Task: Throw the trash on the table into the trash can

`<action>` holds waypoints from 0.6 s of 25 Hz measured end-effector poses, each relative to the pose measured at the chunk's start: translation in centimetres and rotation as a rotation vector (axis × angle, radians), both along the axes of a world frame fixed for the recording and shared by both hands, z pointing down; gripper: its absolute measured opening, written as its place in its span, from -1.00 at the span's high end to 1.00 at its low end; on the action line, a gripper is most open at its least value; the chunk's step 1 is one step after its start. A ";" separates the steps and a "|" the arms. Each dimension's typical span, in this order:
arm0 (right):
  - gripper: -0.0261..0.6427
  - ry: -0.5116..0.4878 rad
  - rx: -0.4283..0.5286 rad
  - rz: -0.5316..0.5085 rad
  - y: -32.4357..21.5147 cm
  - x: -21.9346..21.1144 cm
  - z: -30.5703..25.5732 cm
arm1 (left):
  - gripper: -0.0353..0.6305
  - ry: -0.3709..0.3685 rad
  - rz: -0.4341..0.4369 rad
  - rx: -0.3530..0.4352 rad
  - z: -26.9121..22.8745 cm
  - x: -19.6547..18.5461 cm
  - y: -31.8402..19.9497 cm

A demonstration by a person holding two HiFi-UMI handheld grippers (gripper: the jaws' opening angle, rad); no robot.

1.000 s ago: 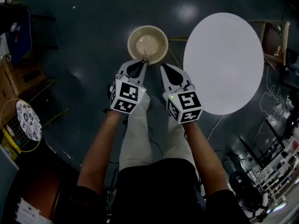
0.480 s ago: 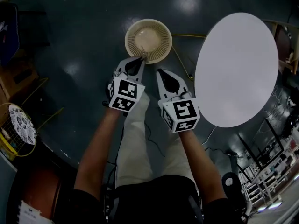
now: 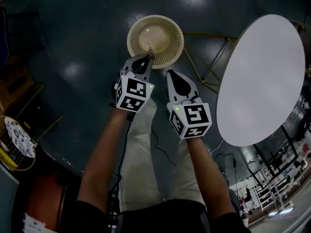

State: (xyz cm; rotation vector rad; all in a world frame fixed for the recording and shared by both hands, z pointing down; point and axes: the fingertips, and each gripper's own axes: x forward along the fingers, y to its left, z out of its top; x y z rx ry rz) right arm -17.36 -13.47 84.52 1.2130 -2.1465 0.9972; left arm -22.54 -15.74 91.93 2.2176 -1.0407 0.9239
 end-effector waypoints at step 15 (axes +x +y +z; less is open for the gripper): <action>0.89 0.020 -0.025 0.012 -0.5 -0.5 3.8 | 0.43 0.078 -0.066 -0.068 5.3 -1.1 -0.9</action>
